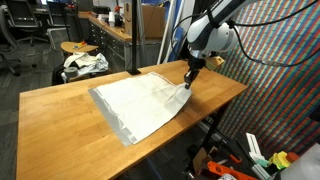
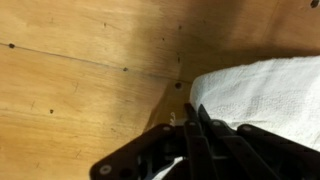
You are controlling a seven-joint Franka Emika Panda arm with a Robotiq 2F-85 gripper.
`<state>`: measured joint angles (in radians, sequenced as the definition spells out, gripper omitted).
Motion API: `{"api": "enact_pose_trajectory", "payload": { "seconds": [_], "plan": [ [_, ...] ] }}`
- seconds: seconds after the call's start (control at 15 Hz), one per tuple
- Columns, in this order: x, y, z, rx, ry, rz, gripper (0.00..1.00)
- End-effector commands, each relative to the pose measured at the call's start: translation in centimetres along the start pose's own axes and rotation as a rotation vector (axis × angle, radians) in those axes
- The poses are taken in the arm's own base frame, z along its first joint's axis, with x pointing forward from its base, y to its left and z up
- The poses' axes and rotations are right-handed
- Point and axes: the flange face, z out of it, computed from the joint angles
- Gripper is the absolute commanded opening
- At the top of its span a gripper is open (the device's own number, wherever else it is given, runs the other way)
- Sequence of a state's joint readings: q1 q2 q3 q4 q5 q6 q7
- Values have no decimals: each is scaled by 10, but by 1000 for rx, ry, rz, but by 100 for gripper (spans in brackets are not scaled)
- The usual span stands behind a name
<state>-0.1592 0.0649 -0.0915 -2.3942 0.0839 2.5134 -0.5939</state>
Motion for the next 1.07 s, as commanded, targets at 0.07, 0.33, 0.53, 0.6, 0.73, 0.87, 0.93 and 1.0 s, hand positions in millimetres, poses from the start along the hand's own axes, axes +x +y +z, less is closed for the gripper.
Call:
{"api": "enact_pose_trajectory", "payload": {
  "seconds": [0.07, 0.33, 0.53, 0.6, 0.73, 0.87, 0.93, 1.0],
  "plan": [
    [-22, -30, -16, -106, -10, -140, 1],
    [-28, -70, -18, -197, 51, -207, 1],
    [-27, -99, -19, -258, 102, -227, 1],
    [-27, -109, -19, -277, 117, -230, 1],
    [-26, -128, -18, -317, 135, -241, 1],
    [-27, -145, -17, -350, 153, -249, 1],
    [-25, -155, -17, -367, 154, -250, 1],
    [-24, -164, -17, -381, 157, -249, 1]
  ]
}}
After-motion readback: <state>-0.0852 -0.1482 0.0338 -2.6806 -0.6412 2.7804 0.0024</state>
